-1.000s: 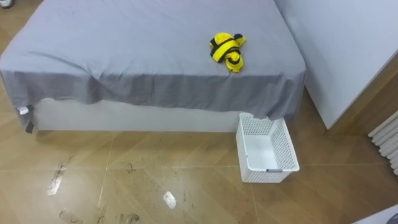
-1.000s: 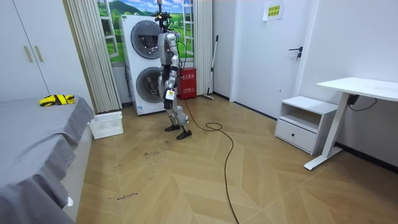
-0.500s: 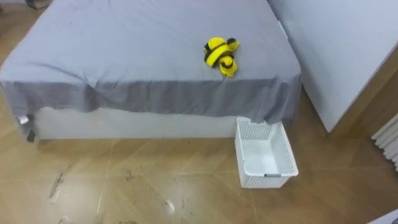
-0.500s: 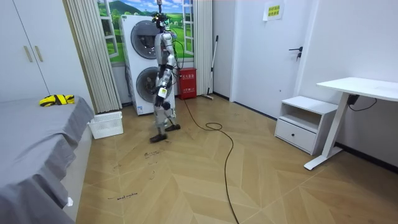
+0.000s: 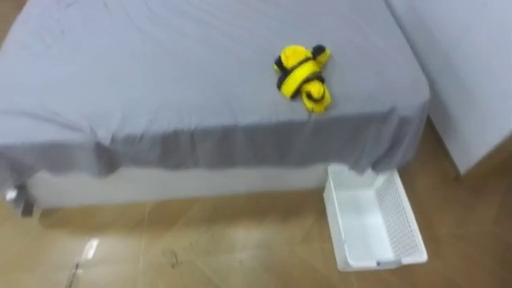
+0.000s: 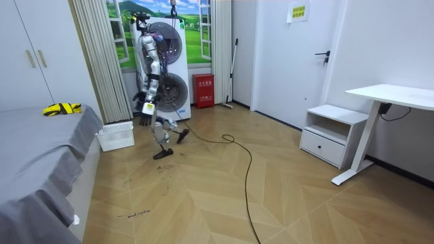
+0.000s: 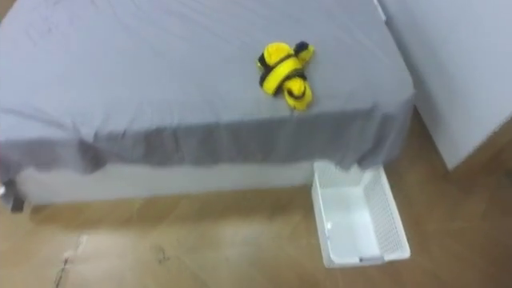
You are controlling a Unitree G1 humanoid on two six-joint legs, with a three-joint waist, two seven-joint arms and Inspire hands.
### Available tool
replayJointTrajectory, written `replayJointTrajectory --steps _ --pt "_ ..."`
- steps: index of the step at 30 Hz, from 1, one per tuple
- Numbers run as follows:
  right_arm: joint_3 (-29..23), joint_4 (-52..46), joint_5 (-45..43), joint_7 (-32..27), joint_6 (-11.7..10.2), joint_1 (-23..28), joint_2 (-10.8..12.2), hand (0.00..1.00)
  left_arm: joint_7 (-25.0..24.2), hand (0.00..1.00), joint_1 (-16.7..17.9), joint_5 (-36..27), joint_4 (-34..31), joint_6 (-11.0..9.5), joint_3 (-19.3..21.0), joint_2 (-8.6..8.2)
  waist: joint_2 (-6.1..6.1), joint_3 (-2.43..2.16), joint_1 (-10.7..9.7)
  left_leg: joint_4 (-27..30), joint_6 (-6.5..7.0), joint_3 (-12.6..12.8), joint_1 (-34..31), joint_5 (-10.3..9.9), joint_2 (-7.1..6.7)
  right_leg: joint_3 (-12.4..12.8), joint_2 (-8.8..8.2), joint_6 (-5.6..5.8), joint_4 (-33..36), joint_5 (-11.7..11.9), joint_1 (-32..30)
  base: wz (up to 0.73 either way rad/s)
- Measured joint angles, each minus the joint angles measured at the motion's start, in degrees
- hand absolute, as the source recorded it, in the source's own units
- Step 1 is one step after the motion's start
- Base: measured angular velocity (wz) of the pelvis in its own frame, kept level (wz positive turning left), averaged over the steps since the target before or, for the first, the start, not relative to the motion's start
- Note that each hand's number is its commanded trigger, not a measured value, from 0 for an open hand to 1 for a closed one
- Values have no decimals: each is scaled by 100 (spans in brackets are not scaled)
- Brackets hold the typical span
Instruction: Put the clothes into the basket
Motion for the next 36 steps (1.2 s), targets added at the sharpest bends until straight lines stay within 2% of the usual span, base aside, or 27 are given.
replayJointTrajectory --steps 1,2,3,5,7,8,9,11,12,13,14,15,16,17,18,19,20,21,22,23,26,28,30,31,32,33,36 --pt "0 -124 -33 -1 -8 -61 2 0 0 0 -40 71 29 0 -23 -8 30 17 -9 -30 -4 -39 90 -42 15 -58 23 -90 162 -169 -230 12" --pt "-5 -371 -154 2 -12 -129 -2 0 1 0 -136 261 58 2 -28 -39 100 38 -35 -73 -22 -137 241 -116 97 -208 165 -241 213 -502 -669 23" --pt "7 -660 -260 -4 -9 -157 -4 0 1 0 -217 366 13 0 -116 -42 148 66 -40 -145 -60 -223 380 -180 185 -403 308 -289 -83 -750 -1092 27" --pt "13 -942 -321 5 -11 -224 14 0 -4 0 -305 468 -36 1 -190 -51 240 88 -40 -275 -134 -345 603 -251 342 -581 576 -338 -1187 -816 -1545 28" --pt "16 -1076 -456 -5 -27 -296 9 0 -22 0 -352 470 -79 20 -405 -26 263 78 -98 -445 -226 -526 865 -322 455 -606 786 -365 -2737 -533 -1734 39" --pt "17 -1174 -514 -20 -67 -297 -2 0 -34 0 -346 483 -102 30 -538 -19 263 72 -102 -600 -298 -619 1091 -385 499 -637 837 -409 -3624 23 -1736 44" --pt "13 -1243 -577 -57 -136 -287 -3 0 -41 0 -300 586 -102 50 -580 -35 286 26 -104 -661 -383 -738 1287 -456 570 -668 913 -499 -4165 675 -1672 37" --pt "5 -1486 -585 -214 -217 -321 -13 0 -46 0 -237 600 -93 54 -587 -39 286 -65 -47 -602 -613 -747 1392 -590 699 -641 1105 -736 -4262 1201 -1482 -1" --pt "12 -1593 -579 -265 -320 -390 -28 0 -52 0 -137 600 -59 49 -594 -42 420 -72 -33 -579 -775 -768 1468 -611 851 -789 1204 -829 -4112 1133 -1377 -6" --pt "1 -1659 -579 -288 -351 -413 -34 0 -64 0 -138 600 -31 51 -592 -38 455 -60 -21 -562 -897 -761 1513 -572 889 -800 1206 -846 -3997 1035 -1351 27" --pt "-30 -1809 -609 -348 -392 -408 -69 0 -75 0 -158 607 -14 46 -617 -42 449 -20 -28 -500 -1131 -712 1556 -589 997 -628 1133 -884 -3554 875 -1395 82" --pt "-200 -1920 -641 -446 -383 -364 -101 0 -76 0 -223 682 -40 -24 -692 -30 420 16 -59 -922 -1207 -692 1522 -530 1086 -454 1025 -826 -2942 773 -1554 103" --pt "-294 -1982 -643 -473 -373 -359 -132 0 -76 0 -264 750 -91 -93 -702 -27 415 68 -69 -1031 -1139 -679 1494 -295 1102 -560 943 -766 -2467 692 -1699 103" --pt "-365 -2095 -660 -496 -291 -310 -127 0 -76 0 -201 826 -188 -228 -714 72 317 51 -2 -669 -1038 -458 1495 -341 1114 -771 885 -614 -2236 416 -1885 46" --pt "-310 -2338 -714 -497 -193 -271 -85 0 -67 0 20 821 -220 -266 -713 246 186 -30 41 -225 -1184 -235 1443 -459 1134 -1019 967 -819 -2830 587 -1703 21" --pt "-296 -2541 -712 -494 -161 -225 -88 0 -61 0 114 823 -215 -254 -712 304 162 -19 29 81 -1230 -120 1407 -537 1159 -1201 1001 -995 -3055 655 -1578 0" --pt "-291 -2766 -632 -470 -205 -153 -146 0 -46 0 272 815 -214 -167 -683 300 298 -40 -49 999 -1201 25 1227 -618 1371 -1401 1096 -1206 -3264 430 -1203 5" --pt "-282 -2847 -610 -465 -256 -160 -199 0 -43 0 338 738 -285 -157 -584 254 479 -32 -96 2017 -1202 -22 878 -480 1666 -1399 1261 -1185 -3487 304 -924 0" --pt "-275 -2886 -612 -470 -269 -154 -218 0 -43 0 327 678 -309 -167 -528 234 532 -46 -126 2419 -1209 -66 719 -340 1719 -1366 1329 -1175 -3530 180 -842 -8" --pt "-222 -2980 -646 -490 -271 -123 -245 0 -42 0 344 628 -308 -170 -440 212 574 -27 -184 2949 -1190 -165 486 -53 1809 -1322 1398 -1298 -3551 56 -725 -11" --pt "-225 -3074 -796 -604 -304 -144 -239 0 -40 0 304 642 -327 -208 -318 204 497 -6 -328 2942 -1140 -222 -158 -105 1627 -1175 1373 -1326 -3598 -48 -641 -21" --pt "-220 -3071 -779 -664 -314 -176 -270 0 -40 0 279 636 -355 -263 -244 185 405 7 -232 2282 -1141 -220 -447 -104 1420 -1032 1380 -1362 -3689 -47 -595 -49" --pt "-213 -3074 -758 -740 -397 -217 -333 0 -43 0 268 649 -462 -341 -195 184 297 13 -178 1127 -1157 -208 -629 -76 1218 -914 1412 -1413 -3706 -81 -640 -45" --pt "-213 -3075 -818 -761 -408 -233 -346 0 -54 0 271 650 -477 -350 -189 183 293 8 -173 914 -1142 -215 -665 -63 1185 -898 1429 -1414 -3717 -92 -640 -36" --pt "-184 -3075 -867 -792 -419 -264 -404 0 -78 0 248 643 -479 -354 -175 159 244 -16 -166 556 -1150 -235 -677 -54 1115 -797 1480 -1353 -3760 -113 -637 -35" --pt "-80 -3074 -884 -833 -420 -334 -471 0 -80 0 236 644 -478 -358 -177 148 201 -55 -147 271 -1107 -252 -634 74 1038 -688 1503 -1195 -3783 -144 -615 -38" --pt "-44 -3081 -835 -836 -420 -513 -534 0 -88 0 91 653 -220 -382 -177 140 107 -86 -196 -306 -1039 -426 -518 388 828 -613 1519 -812 -3968 -106 -603 -7"
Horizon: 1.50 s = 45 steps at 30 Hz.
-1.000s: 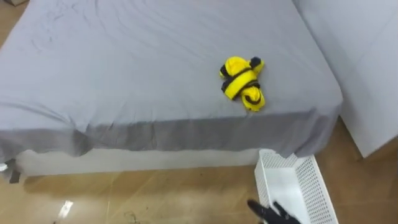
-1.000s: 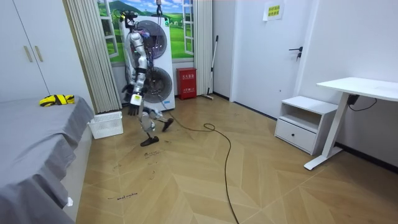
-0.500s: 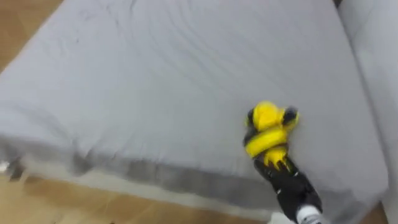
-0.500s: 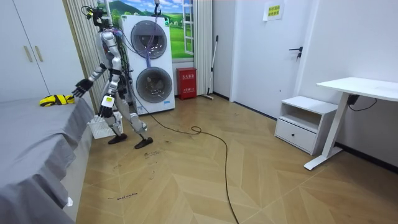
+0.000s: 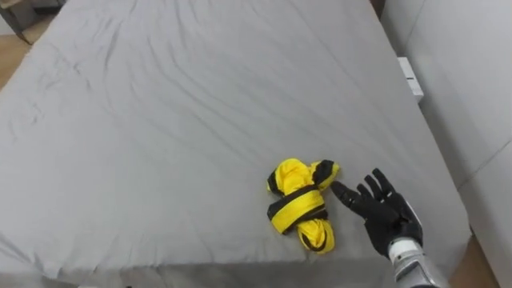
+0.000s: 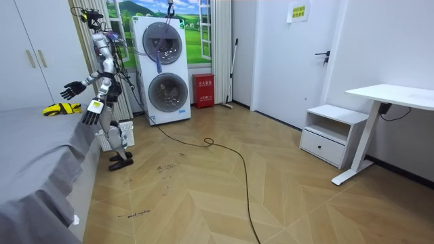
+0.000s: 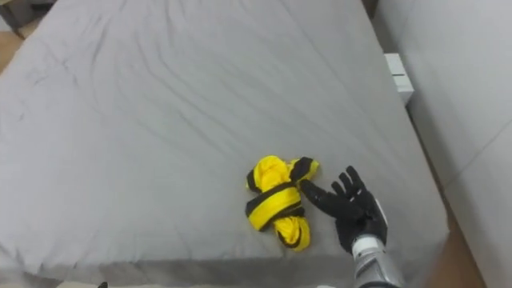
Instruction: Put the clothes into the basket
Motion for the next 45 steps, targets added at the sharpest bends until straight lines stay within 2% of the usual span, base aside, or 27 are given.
replayJointTrajectory --steps 3,6,7,8,9,11,15,19,22,24,26,29,36,40,45 --pt "-4 -9 -57 -29 0 -205 -134 0 -8 0 -233 25 279 -20 -29 -13 -34 11 7 -231 18 -21 33 189 -103 -21 21 47 -92 1 -31 7" --pt "11 63 -127 -38 -1 -463 -150 0 -10 0 -352 118 479 -7 -28 -9 -37 24 27 -323 24 -10 83 295 -95 -25 51 60 -153 -9 -41 2" --pt "13 88 -152 -38 -1 -503 -150 0 -11 0 -367 123 480 -4 -34 -9 -37 24 27 -321 54 -12 81 324 -91 -34 56 58 -187 -7 -39 8" --pt "12 121 -252 -40 -1 -561 -148 0 -19 0 -408 144 492 7 -40 -10 -31 37 40 -328 116 -22 92 478 -86 -61 61 53 -217 -5 -44 12" --pt "32 126 -295 -56 -1 -598 -144 0 -23 0 -451 150 564 19 -51 -5 -41 62 60 -378 150 -26 111 486 -101 -66 59 47 -240 -1 -60 10" --pt "117 142 -349 -71 -1 -632 -137 0 -25 0 -552 142 622 63 -66 15 -73 97 158 -382 193 -25 77 462 -112 -66 60 -22 -319 40 -69 0" --pt "280 362 -791 -117 14 -817 -118 0 -28 0 -683 171 766 128 -46 24 -88 124 222 -351 293 -30 -38 396 -149 -65 33 -76 -342 71 -141 1" --pt "289 706 -782 -122 15 -944 -119 0 -50 0 -779 162 815 203 -56 23 -113 138 380 -356 367 -22 -46 348 -182 -63 4 -83 -386 75 -134 -1" --pt "420 1025 -760 -177 37 -1166 -109 0 -58 0 -840 164 818 257 -68 3 -117 148 479 -336 425 -7 -86 309 -209 -166 -49 -69 -411 67 -141 2" --pt "497 1262 -851 -302 38 -1410 8 0 -58 0 -897 165 835 302 -57 4 -141 174 553 -317 460 -9 -115 287 -227 -178 -66 -60 -430 62 -154 2" --pt "501 1487 -1042 -410 32 -1590 140 0 -58 0 -941 162 857 325 -69 -4 -143 180 634 -309 481 -23 -134 274 -243 -188 -76 -128 -468 102 -148 5" --pt "536 1709 -1235 -565 32 -1717 293 0 -57 0 -1017 117 865 356 -163 -12 -128 189 692 -310 506 -142 -217 282 -297 -304 -108 -342 -600 218 -141 20" --pt "740 2231 -1686 -799 -40 -1929 315 0 -53 0 -1176 116 1010 550 -157 -18 -127 192 802 -345 529 -262 -263 282 -365 -421 -163 -328 -695 228 -131 9" --pt "950 2496 -1828 -896 -166 -2002 341 0 -31 0 -1204 39 1033 575 -184 -13 -127 192 807 -365 536 -280 -257 287 -369 -471 -167 -325 -704 226 -120 5" --pt "1131 2751 -2574 -902 -276 -1962 390 0 -17 0 -1204 -8 1025 611 -194 -14 -127 193 807 -354 537 -292 -255 286 -365 -480 -164 -328 -706 223 -103 0"
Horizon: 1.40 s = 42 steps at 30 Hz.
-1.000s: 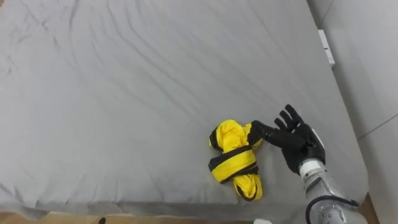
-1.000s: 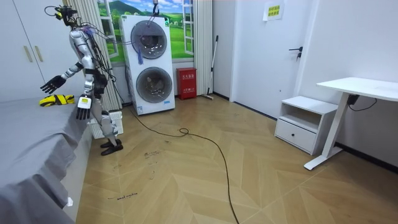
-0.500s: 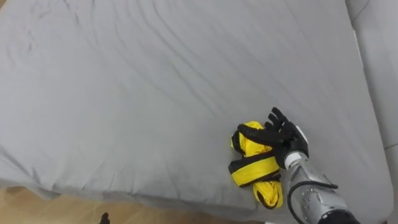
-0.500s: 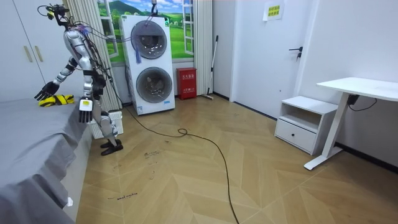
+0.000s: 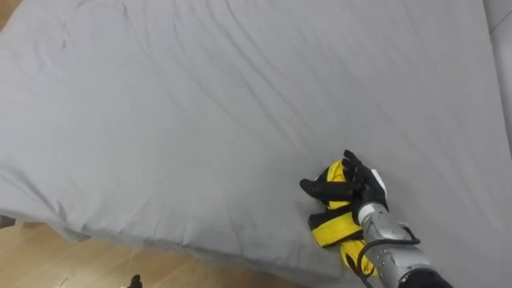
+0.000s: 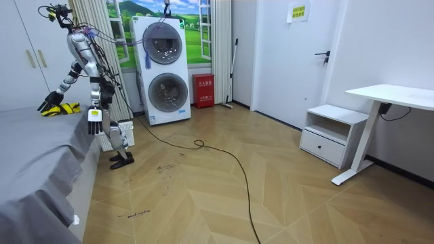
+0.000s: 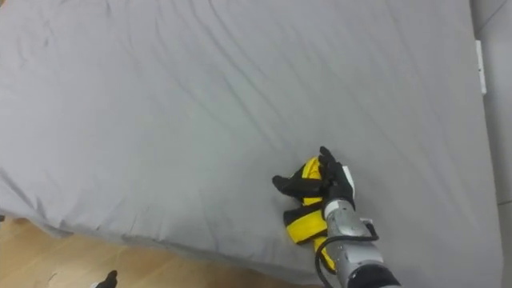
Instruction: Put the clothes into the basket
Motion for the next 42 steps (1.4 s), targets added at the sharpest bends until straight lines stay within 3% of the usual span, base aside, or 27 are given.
replayJointTrajectory --steps 7,11,14,22,27,42 --pt "57 383 -1342 -217 -117 46 128 0 5 0 -15 -107 4 42 -72 6 -51 -12 -50 3 1 -22 -10 1 -12 -7 -2 2 -44 -5 22 1" --pt "112 514 -2125 -485 -127 147 154 0 5 0 -10 -101 2 48 -64 18 -140 -68 -78 -9 1 -119 -24 1 -35 -141 -11 14 -121 -2 82 16" --pt "102 622 -2682 -708 -120 178 181 0 6 0 -12 -87 9 54 -34 21 -212 -81 -66 -18 1 -141 -38 1 -39 -163 -10 20 -140 -7 81 8" --pt "76 839 -3269 -1164 64 174 104 0 6 0 -16 -115 29 183 32 134 -333 -85 -95 -19 2 -137 -62 2 -41 -221 -21 23 -170 -5 84 2" --pt "-11 842 -3489 -1297 159 167 67 0 5 0 -17 -123 30 212 33 196 -393 -52 -189 -20 10 -125 -59 7 -37 -218 -23 23 -144 -5 78 0" --pt "-253 692 -4023 -1461 426 182 -229 0 6 0 -25 -115 -6 433 155 228 -406 -59 -341 -27 20 51 -134 13 -28 -64 -27 31 -99 -10 -68 -4"
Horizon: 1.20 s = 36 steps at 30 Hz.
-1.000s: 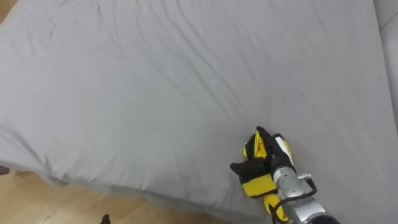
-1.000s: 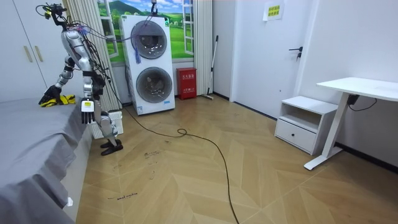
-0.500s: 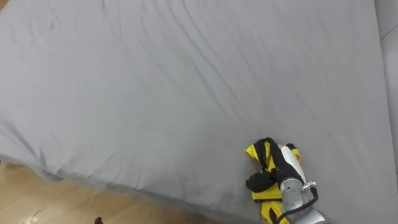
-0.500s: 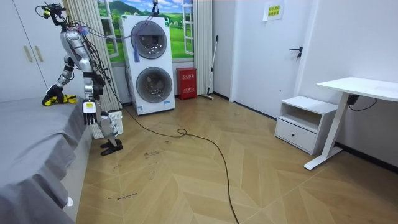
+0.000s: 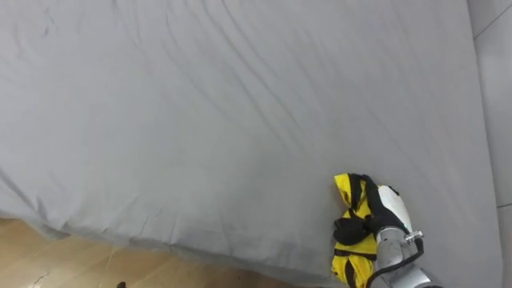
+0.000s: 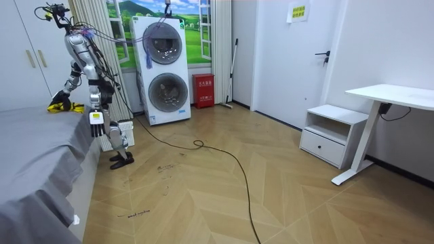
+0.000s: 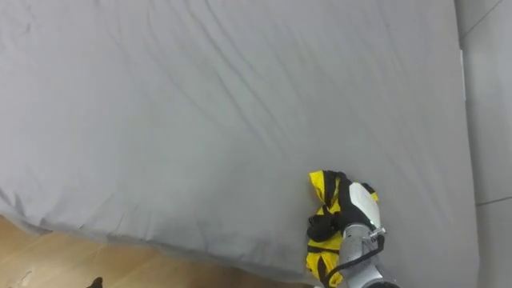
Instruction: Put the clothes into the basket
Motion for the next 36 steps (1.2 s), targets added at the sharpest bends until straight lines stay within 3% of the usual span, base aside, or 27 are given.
replayJointTrajectory --steps 2,5,6,11,15,22,27,36 --pt "1 -22 -8 3 23 32 -61 0 0 0 -29 3 0 33 -3 0 1 -8 8 0 0 21 -28 0 2 17 0 3 12 3 -37 -7" --pt "1 -7 25 29 135 41 -89 82 0 0 -74 12 5 148 5 0 -1 -14 13 -2 0 60 -41 0 7 18 0 4 14 4 -52 0" --pt "1 6 80 82 148 39 -105 100 -1 0 -101 13 6 191 4 0 -2 -14 32 -1 0 67 -40 0 8 20 -1 4 14 4 -54 0" --pt "-2 238 39 180 157 80 -114 100 -1 0 -110 57 -25 254 2 -3 4 -32 15 9 0 -3 -49 0 2 -13 -3 7 17 6 -52 4" --pt "-8 296 43 308 310 90 -248 100 -1 0 -110 76 -29 255 55 -2 -3 -52 25 31 0 -44 -87 0 0 -53 -4 7 5 6 -59 6" --pt "4 589 163 360 457 85 -270 100 -1 0 -111 67 -63 245 -6 -4 88 -76 61 77 10 -102 -310 9 4 -132 -5 -10 23 15 -245 5" --pt "11 722 206 353 519 56 -301 100 0 0 -87 46 -182 247 -10 -10 102 -63 183 53 16 -100 -429 14 8 -149 -1 -16 19 18 -370 1" --pt "-42 366 -46 226 552 17 -363 100 1 0 8 8 -665 234 -30 20 104 5 163 73 70 -87 -821 50 8 -143 -17 -18 107 47 -794 0"
